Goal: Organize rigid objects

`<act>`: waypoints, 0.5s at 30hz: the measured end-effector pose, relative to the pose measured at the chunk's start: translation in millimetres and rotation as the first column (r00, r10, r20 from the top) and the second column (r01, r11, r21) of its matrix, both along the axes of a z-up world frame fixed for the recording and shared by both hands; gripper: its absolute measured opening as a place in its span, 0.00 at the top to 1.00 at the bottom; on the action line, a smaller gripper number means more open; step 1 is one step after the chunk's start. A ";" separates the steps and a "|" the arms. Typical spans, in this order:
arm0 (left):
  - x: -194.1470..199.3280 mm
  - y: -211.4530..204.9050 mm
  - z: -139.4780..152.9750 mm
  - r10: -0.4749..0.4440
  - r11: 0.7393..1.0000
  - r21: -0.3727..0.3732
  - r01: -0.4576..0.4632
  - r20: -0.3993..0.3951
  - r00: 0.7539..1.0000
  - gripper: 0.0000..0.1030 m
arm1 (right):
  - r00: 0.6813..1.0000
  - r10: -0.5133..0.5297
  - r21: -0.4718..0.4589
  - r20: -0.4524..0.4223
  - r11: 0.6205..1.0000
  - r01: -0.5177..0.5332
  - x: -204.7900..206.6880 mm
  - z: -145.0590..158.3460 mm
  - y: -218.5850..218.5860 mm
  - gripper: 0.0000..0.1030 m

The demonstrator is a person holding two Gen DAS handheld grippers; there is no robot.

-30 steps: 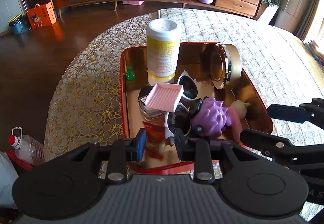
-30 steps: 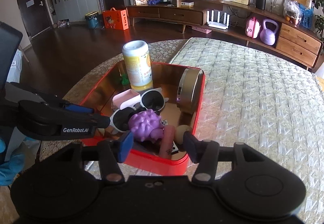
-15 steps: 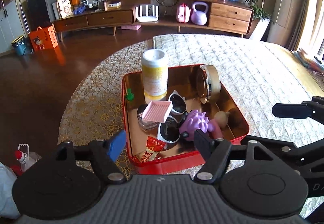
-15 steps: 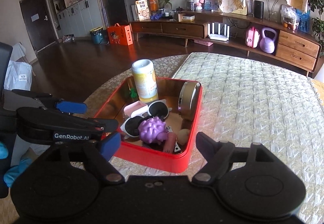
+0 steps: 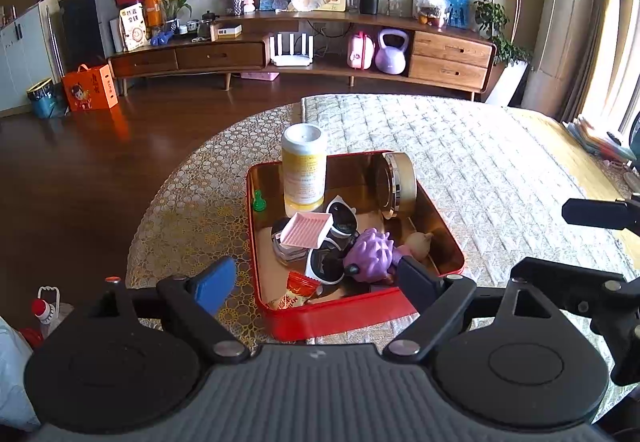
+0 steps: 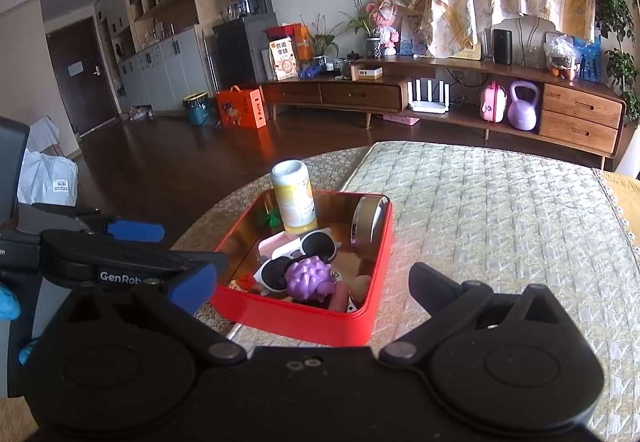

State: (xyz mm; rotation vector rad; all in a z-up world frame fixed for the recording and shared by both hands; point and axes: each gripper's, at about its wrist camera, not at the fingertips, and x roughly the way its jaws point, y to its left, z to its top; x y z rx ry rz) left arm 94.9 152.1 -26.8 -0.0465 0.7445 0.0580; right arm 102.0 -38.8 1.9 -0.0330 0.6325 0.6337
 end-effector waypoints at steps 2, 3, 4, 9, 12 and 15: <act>-4.8 -0.7 1.7 0.005 1.000 0.001 -0.005 0.009 1.000 0.05 | 1.000 -0.006 0.010 0.001 1.000 0.006 -2.5 0.2 -2.8 0.00; -7.4 -1.5 2.7 0.004 1.000 0.003 -0.004 0.019 1.000 0.02 | 1.000 -0.010 0.012 0.004 1.000 0.010 -4.4 0.3 -4.0 0.00; -10.4 -2.4 3.7 0.002 1.000 0.008 -0.002 0.031 1.000 0.00 | 1.000 -0.015 0.016 0.008 1.000 0.015 -5.8 0.5 -5.5 0.00; -20.6 -6.8 6.8 -0.004 1.000 0.017 0.003 0.046 0.999 0.00 | 0.999 -0.038 0.035 0.011 0.999 0.037 -11.5 1.1 -12.5 0.00; -24.6 -9.6 8.2 -0.004 1.000 0.020 0.003 0.041 0.999 0.00 | 0.999 -0.040 0.030 0.017 0.999 0.040 -15.8 1.3 -13.5 0.00; -30.6 -12.6 9.2 -0.012 1.000 0.017 0.011 0.046 0.999 0.00 | 0.999 -0.041 0.022 0.031 0.999 0.040 -18.6 3.4 -13.6 0.00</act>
